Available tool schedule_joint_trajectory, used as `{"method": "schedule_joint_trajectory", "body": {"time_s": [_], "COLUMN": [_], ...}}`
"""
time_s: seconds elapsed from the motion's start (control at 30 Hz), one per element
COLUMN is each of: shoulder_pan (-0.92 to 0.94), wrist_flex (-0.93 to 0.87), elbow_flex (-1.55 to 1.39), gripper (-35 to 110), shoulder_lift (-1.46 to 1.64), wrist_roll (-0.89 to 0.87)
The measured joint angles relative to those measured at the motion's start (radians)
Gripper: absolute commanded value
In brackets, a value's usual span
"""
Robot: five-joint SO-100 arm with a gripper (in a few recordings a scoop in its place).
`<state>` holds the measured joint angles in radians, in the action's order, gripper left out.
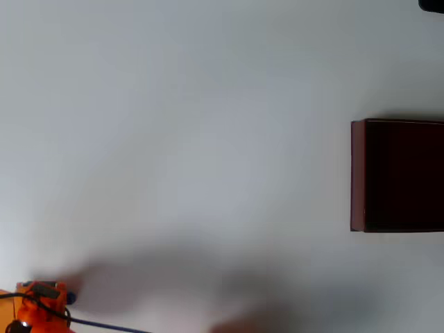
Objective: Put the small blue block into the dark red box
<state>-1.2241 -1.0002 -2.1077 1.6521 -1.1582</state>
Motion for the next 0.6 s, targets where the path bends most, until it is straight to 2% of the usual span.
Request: {"method": "schedule_joint_trajectory", "body": {"time_s": [0.27,0.43,0.6], "shoulder_pan": [0.0,0.025,0.184], "wrist_flex": [-0.025,-0.169,-0.33], "elbow_flex": [-0.003,-0.005,-0.012], "gripper": [0,0,0], "shoulder_lift": [0.003,0.117,0.371], "wrist_roll": [0.002,0.025,0.15]}}
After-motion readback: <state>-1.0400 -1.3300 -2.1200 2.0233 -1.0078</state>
